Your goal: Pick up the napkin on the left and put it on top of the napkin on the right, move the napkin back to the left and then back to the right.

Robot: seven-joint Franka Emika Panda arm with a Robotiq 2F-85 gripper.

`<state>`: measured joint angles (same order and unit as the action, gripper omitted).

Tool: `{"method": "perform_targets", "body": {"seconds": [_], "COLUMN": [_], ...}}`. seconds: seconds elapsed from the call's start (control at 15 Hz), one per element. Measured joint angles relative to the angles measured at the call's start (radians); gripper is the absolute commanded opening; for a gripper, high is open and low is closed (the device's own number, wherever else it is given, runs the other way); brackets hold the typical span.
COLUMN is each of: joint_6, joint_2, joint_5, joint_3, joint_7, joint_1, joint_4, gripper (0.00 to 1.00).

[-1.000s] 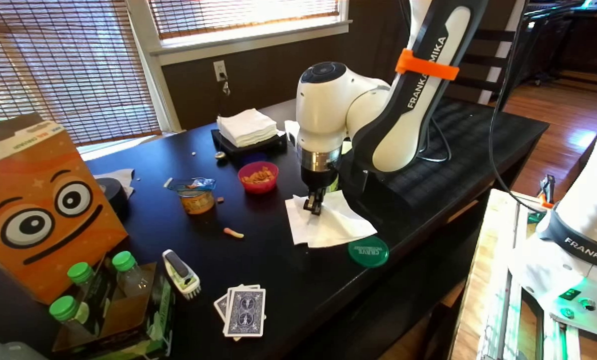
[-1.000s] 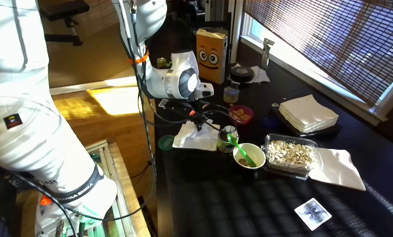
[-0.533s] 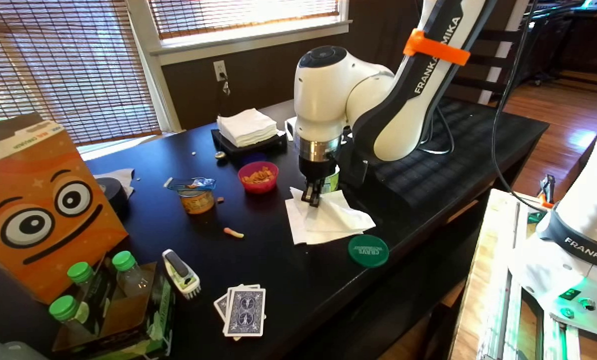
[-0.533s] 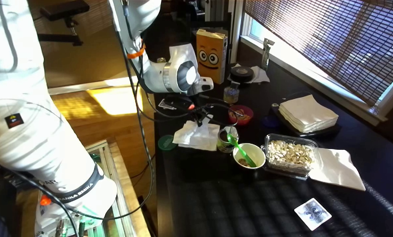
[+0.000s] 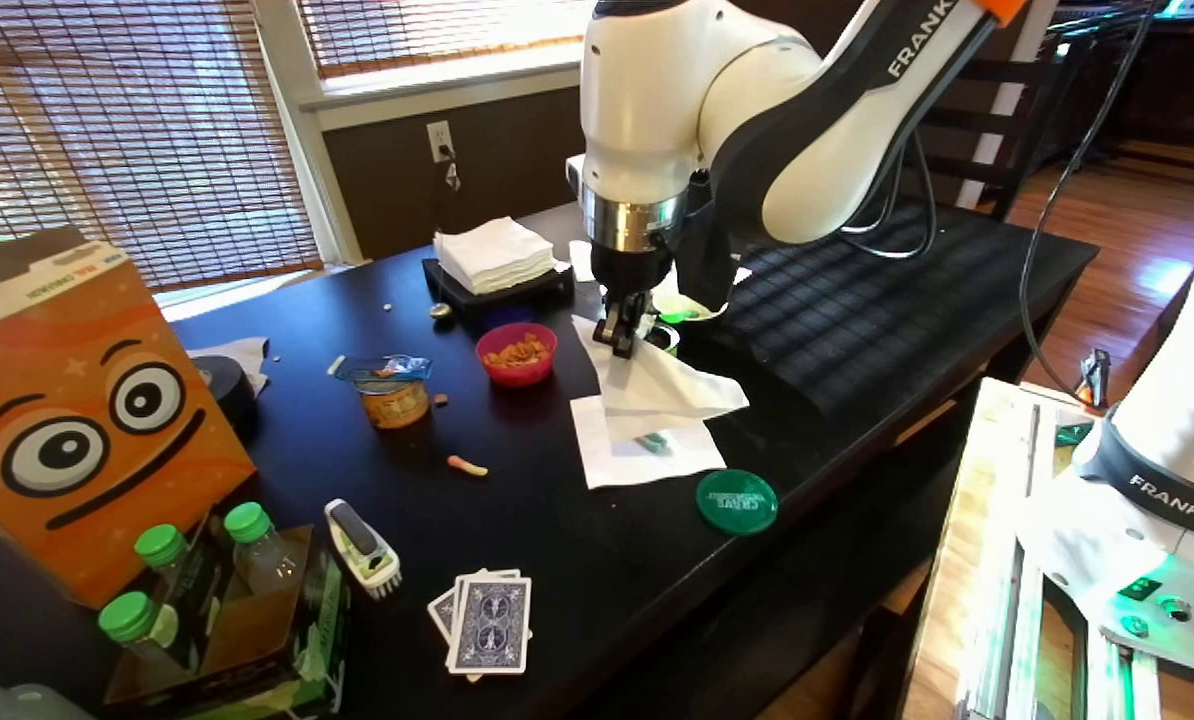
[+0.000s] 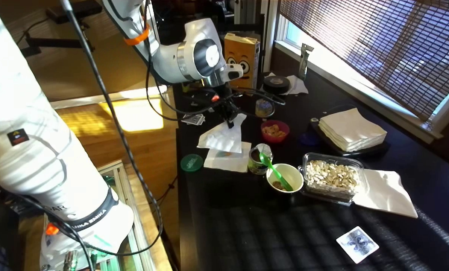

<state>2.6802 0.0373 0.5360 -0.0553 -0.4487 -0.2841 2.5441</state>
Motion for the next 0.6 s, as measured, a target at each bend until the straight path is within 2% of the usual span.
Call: {"method": "perform_targets", "body": {"seconds": [0.27,0.6], "joint_6": [-0.022,0.023], "joint_2": [-0.016,0.042], "joint_5": [0.0,0.001], "joint_3": [0.054,0.067], "joint_7": [-0.013,-0.045], "joint_1": [0.058,0.09], "joint_4": [0.008,0.021], "gripper": [0.0,0.01]}}
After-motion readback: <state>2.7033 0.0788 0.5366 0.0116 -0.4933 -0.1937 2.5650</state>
